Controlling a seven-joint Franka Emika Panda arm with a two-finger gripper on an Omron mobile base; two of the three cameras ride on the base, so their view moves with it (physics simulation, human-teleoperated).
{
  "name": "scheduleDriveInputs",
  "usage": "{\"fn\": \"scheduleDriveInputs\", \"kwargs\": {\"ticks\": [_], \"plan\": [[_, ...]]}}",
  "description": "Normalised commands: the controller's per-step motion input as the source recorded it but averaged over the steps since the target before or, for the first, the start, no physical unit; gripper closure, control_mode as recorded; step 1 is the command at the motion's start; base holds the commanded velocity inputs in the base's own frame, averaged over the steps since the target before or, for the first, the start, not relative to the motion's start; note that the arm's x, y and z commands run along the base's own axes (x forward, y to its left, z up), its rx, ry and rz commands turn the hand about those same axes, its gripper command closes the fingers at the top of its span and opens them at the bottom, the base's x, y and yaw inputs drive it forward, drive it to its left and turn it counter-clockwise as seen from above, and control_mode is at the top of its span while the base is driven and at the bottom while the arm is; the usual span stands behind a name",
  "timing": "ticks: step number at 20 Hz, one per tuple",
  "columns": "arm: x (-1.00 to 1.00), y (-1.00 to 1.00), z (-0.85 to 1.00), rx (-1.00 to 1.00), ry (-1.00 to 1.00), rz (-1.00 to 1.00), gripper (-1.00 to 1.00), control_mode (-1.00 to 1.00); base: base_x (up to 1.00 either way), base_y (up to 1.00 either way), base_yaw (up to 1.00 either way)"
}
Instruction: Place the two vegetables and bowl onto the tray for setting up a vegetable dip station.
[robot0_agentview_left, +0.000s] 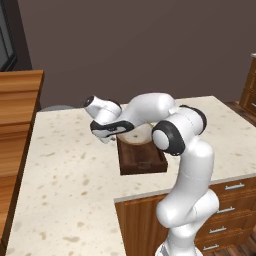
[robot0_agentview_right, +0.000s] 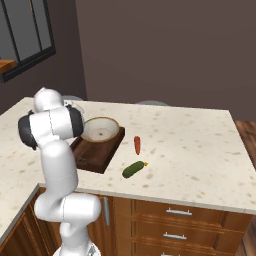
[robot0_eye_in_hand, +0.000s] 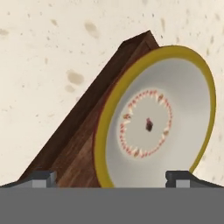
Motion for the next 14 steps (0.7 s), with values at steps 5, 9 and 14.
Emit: {"fn": "scheduleDriveInputs", "kwargs": {"ticks": [5, 9, 14], "plan": [[-0.31, -0.07, 0.21, 0.07, 0.00, -0.08, -1.00, -1.00, 0.00, 0.00, 0.00], [-0.29, -0.24, 0.23, 0.05, 0.01, -0.12, -1.00, -1.00, 0.00, 0.00, 0.00], [-0.25, -0.28, 0.26, 0.05, 0.05, -0.13, -1.00, -1.00, 0.00, 0.00, 0.00]]}}
